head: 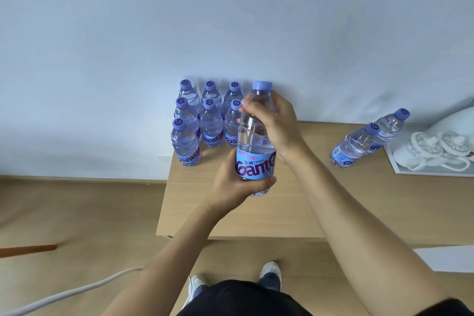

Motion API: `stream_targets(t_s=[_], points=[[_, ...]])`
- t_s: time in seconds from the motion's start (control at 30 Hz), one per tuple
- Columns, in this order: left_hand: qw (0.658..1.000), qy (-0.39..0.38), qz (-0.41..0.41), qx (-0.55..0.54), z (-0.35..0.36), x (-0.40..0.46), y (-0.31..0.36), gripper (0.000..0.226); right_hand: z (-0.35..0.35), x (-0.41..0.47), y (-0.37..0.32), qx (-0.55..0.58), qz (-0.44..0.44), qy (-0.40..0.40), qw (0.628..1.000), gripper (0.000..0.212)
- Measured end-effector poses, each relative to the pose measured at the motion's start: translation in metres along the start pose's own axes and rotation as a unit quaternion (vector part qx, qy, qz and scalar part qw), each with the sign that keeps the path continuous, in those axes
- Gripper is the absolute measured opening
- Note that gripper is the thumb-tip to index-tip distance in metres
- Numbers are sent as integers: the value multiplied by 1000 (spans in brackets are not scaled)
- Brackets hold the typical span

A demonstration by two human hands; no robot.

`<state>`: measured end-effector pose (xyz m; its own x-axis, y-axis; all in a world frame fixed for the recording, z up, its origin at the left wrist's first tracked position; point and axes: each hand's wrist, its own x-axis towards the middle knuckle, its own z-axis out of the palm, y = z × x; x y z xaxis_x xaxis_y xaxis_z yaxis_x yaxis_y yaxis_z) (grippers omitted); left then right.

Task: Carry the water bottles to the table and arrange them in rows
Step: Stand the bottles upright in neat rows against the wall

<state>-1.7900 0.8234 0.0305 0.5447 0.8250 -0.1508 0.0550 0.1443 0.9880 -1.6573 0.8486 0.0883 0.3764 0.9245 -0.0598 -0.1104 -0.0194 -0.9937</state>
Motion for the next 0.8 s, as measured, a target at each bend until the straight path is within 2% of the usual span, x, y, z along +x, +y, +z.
stream_targets(t_s=[0.13,0.27,0.37,0.43,0.8], points=[[1000,-19,2,-1,-18,-4,-12,50,17,0,16,-5,6,2,1000,35],[999,-31,-13,-5,-36,-10,-25,44,32,-1,33,-20,23,4,1000,28],[999,-34,-30,0,-48,-14,-32,42,44,-3,46,-23,24,4,999,31],[999,-34,-42,4,-57,-17,-37,43,52,-5,52,-26,26,4,999,36],[998,-24,-61,-9,-90,-29,-52,48,87,-13,64,-24,34,-6,999,29]])
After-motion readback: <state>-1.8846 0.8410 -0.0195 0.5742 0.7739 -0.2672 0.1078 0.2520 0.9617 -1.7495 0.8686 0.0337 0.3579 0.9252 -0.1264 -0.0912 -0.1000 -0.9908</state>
